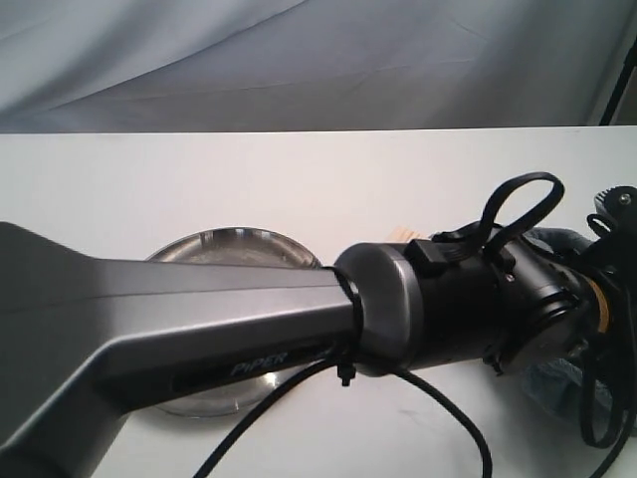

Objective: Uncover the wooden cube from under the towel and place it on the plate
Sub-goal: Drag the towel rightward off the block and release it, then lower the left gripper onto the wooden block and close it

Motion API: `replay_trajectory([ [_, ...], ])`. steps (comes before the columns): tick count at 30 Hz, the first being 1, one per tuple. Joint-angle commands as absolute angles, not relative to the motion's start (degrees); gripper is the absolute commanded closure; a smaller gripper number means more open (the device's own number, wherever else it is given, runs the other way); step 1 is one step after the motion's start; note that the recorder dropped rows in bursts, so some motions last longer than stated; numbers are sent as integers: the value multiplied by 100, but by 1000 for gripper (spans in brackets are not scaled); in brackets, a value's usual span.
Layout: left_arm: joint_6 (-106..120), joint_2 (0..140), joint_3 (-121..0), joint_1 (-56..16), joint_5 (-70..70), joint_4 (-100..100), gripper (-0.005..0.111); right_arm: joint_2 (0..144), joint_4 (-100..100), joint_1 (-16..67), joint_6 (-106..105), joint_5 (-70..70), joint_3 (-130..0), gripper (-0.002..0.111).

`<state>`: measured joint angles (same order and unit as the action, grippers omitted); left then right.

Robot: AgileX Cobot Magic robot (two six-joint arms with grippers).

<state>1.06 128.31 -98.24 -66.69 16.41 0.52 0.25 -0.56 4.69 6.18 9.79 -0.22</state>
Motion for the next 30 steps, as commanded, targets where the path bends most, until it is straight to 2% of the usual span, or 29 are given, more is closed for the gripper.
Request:
replay_trajectory([
  [1, 0, 12559, -9832, -6619, 1717, -38, 29, 0, -31, 457, 609, 929, 0, 101],
  [11, 0, 12112, -9832, -6256, 2346, -214, 29, 0, -31, 457, 609, 929, 0, 101],
  [30, -1006, 12016, -9832, -5121, 4514, -278, 29, 0, -31, 457, 609, 929, 0, 101],
])
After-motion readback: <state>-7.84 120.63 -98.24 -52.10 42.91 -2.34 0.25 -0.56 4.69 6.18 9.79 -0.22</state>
